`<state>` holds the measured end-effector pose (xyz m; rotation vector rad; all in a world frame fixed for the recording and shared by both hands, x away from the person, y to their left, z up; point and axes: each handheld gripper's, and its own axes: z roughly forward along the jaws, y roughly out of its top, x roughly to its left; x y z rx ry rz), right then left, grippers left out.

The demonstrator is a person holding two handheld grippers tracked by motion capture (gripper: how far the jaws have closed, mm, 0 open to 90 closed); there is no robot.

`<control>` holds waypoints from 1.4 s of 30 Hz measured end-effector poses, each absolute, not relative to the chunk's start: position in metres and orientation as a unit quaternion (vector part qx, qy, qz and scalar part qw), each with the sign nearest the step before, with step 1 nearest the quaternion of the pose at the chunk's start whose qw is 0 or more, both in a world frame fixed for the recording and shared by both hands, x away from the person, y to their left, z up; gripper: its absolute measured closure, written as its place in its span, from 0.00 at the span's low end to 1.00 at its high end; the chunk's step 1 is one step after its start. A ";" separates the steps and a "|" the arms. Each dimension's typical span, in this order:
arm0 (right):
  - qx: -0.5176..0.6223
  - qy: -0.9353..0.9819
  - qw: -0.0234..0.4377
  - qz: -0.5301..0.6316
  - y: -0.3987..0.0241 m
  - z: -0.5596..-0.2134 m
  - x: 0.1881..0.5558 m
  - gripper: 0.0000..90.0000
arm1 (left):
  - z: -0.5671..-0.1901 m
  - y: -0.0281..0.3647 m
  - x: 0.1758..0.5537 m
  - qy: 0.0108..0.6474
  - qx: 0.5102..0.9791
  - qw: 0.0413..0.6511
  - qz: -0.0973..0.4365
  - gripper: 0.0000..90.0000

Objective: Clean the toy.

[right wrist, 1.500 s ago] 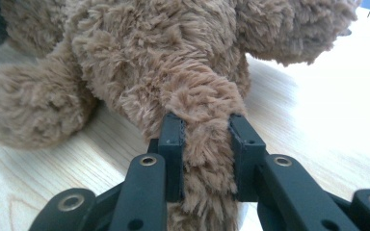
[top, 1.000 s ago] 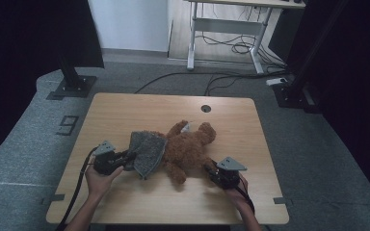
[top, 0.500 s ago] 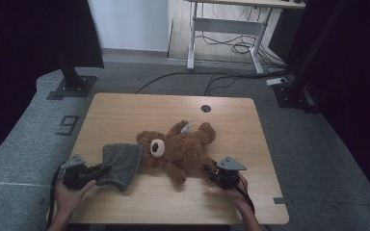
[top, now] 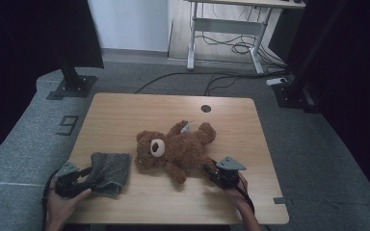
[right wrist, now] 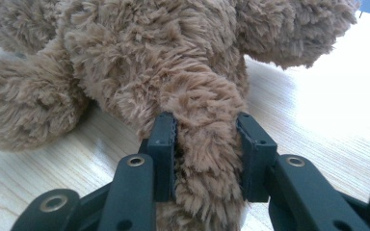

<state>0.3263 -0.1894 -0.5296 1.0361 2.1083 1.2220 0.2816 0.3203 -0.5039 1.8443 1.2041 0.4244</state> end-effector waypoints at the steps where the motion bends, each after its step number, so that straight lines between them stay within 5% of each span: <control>1: 0.379 0.772 0.244 0.448 -0.190 -0.530 0.326 0.71 | -0.495 0.317 0.282 0.480 0.736 0.438 0.189 0.26; 7: 0.379 0.771 0.245 0.449 -0.190 -0.529 0.327 0.69 | -0.468 0.297 0.290 0.443 0.740 0.469 0.193 0.23; 21: 0.375 0.770 0.243 0.456 -0.186 -0.530 0.333 0.56 | -0.509 0.175 0.359 0.394 0.816 0.407 0.116 0.28; 42: 0.425 0.744 0.281 0.431 -0.191 -0.535 0.369 0.58 | -0.512 0.140 0.411 0.414 0.807 0.398 0.137 0.33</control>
